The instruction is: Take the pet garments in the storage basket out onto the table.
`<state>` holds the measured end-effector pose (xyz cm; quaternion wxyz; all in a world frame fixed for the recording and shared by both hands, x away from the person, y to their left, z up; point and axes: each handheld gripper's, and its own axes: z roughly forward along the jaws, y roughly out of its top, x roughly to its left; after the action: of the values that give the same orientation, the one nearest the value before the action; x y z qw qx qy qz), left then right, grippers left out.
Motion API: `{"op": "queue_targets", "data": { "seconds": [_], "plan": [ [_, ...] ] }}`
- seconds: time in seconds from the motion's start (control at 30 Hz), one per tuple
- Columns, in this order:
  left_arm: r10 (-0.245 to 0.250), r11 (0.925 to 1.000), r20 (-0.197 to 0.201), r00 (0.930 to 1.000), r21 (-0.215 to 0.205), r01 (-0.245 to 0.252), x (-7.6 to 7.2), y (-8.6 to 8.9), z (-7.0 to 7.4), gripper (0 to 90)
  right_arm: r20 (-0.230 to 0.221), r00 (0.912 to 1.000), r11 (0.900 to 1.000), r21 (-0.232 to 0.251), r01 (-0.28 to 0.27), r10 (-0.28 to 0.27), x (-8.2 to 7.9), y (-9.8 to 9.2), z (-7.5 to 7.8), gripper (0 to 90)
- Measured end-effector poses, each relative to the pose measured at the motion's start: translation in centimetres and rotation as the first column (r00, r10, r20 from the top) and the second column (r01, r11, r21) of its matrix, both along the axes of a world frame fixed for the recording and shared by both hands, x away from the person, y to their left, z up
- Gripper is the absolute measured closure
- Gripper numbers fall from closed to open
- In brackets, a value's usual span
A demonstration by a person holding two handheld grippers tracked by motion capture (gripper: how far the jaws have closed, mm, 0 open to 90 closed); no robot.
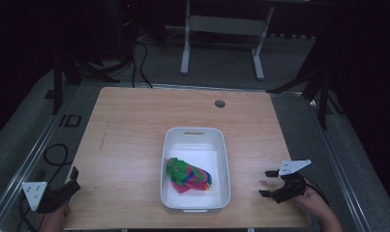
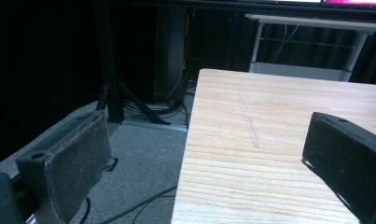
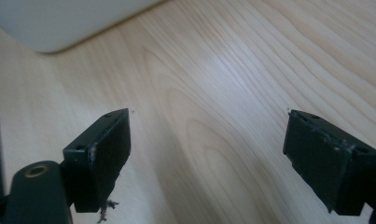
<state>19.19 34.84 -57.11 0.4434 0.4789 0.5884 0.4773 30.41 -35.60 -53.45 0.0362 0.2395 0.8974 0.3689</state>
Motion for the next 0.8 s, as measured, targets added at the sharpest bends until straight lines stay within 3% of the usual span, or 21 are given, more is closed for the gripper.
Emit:
{"op": "queue_targets", "data": {
  "seconds": [0.07, 0.2, 0.43, 0.8],
  "plan": [
    [0.000, 1.0000, -0.001, 1.0000, 0.001, 0.000, 0.0, 0.0, 0.0, 1.4, 0.011, 0.9998, 1.000, -0.023, -0.017, 0.018, -0.2, 0.7, 0.7, 15.0],
    [-0.006, 1.0000, -0.003, 1.0000, -0.001, 0.006, 0.0, 0.1, 0.0, 1.3, -0.024, 0.9980, 0.998, -0.014, -0.059, 0.058, -0.4, 2.0, 2.2, 16.3],
    [-0.008, 1.0000, -0.003, 1.0000, 0.003, 0.008, 0.0, 0.0, 0.0, 1.4, -0.020, 0.9928, 0.993, -0.006, -0.118, 0.118, -0.3, 3.9, 4.6, 16.0],
    [-0.008, 1.0000, 0.001, 1.0000, 0.004, 0.008, 0.0, -0.1, 0.0, 1.4, 0.023, 0.9793, 0.979, -0.038, -0.200, 0.201, 0.5, 7.3, 7.9, 15.6]
  ]
}}
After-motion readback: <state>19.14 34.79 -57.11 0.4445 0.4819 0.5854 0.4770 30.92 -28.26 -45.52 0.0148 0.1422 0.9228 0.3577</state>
